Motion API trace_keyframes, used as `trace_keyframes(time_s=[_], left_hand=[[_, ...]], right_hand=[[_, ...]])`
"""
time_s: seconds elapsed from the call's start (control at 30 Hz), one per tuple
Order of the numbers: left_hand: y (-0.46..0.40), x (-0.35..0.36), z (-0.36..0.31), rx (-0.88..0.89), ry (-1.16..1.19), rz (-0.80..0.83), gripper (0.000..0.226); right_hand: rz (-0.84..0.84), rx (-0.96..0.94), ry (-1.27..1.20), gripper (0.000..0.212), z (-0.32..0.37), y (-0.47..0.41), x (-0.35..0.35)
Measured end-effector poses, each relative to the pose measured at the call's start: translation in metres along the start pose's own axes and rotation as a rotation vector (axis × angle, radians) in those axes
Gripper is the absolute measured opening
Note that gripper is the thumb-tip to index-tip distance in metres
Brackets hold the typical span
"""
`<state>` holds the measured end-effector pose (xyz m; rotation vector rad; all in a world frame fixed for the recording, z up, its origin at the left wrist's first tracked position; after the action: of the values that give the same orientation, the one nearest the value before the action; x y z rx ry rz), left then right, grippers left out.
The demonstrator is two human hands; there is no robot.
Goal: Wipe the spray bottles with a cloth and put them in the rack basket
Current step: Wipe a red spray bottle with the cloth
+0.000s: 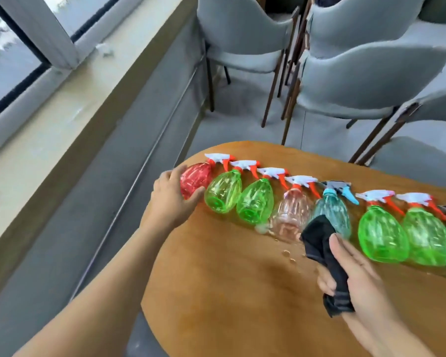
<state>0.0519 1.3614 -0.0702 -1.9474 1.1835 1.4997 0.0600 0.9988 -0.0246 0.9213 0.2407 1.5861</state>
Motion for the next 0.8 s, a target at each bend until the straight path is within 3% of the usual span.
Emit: trace_keyframes(time_s=[0.17, 0.23, 0.33, 0.47, 0.57, 0.8], left_hand=[[-0.031, 0.042, 0.023, -0.008, 0.095, -0.059, 0.094], [-0.034, 0.049, 0.029, -0.003, 0.141, -0.110, 0.086], [-0.029, 0.047, 0.037, 0.013, 0.216, -0.224, 0.069], [0.002, 0.028, 0.039, 0.094, 0.349, -0.399, 0.062], [0.049, 0.016, 0.034, 0.184, 0.441, -0.502, 0.062], [0.265, 0.024, -0.026, 0.411, 0.575, -0.463, 0.059]], right_hand=[[0.042, -0.132, -0.034, 0.037, -0.026, -0.035, -0.029], [0.106, -0.206, -0.013, 0.064, -0.033, -0.038, -0.039], [0.156, -0.298, 0.019, 0.086, -0.042, -0.033, -0.058], [0.151, -0.362, -0.040, 0.060, -0.056, -0.014, -0.088], [0.195, -0.458, 0.033, 0.057, -0.072, 0.013, -0.105], [0.148, -0.542, -0.061, 0.045, -0.121, 0.136, -0.145]])
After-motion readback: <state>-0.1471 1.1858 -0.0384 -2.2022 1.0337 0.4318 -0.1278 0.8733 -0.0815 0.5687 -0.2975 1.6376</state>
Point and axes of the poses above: each hand's wrist, its own y-axis away from the middle knuckle, its own x-axis out of the palm, z = x × y, the point moved 3 cm from there along -y, towards the middle knuckle, and after that the axes turned 12 degrees about -y, right-handed, at the moved point
